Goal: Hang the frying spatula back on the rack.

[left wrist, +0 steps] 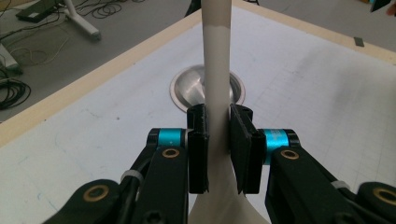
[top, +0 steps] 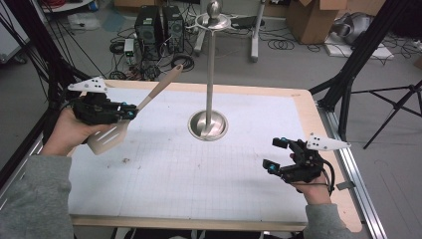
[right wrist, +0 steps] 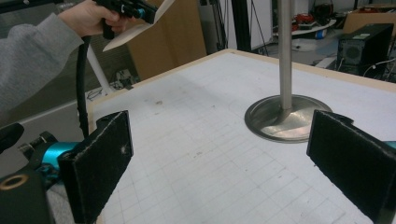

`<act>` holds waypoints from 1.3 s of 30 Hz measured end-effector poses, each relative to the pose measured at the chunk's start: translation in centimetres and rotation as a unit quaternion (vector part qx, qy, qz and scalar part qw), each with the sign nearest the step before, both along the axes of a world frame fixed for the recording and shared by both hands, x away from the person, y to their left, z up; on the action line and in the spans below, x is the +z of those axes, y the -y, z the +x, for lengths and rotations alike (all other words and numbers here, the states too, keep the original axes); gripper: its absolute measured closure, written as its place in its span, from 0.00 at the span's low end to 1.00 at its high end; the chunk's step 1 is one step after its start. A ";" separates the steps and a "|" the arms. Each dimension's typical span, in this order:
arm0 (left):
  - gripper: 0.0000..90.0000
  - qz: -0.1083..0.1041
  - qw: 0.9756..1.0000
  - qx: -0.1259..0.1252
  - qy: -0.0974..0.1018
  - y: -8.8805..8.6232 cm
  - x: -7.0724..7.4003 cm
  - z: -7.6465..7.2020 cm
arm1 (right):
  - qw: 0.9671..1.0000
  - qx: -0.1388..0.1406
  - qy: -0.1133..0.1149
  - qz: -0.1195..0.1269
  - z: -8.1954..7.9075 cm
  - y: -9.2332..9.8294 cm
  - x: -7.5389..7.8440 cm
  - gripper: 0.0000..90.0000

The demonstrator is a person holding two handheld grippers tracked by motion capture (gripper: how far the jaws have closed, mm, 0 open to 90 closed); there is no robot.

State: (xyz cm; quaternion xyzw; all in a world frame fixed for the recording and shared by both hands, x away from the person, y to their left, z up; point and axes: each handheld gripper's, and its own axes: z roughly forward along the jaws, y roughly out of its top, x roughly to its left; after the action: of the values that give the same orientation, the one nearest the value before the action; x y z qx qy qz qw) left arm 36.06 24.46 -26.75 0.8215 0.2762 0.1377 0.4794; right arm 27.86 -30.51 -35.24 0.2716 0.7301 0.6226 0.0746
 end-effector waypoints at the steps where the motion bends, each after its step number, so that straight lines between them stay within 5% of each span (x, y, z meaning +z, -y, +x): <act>1: 0.86 -0.003 1.000 0.001 0.001 0.0 0.2 0.0 | 1.000 0.000 -0.001 0.001 0.0 0.0 0.0 0.07; 39: 0.86 -0.028 0.999 0.004 0.033 0.0 5.9 0.3 | 1.000 0.000 0.003 0.007 -0.2 0.3 0.2 0.07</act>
State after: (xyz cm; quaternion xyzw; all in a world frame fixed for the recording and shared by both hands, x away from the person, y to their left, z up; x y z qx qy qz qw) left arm 36.33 24.46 -20.86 0.8018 0.2675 0.1591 0.5101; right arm 27.66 -30.82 -35.04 0.2703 0.7257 0.6283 0.0747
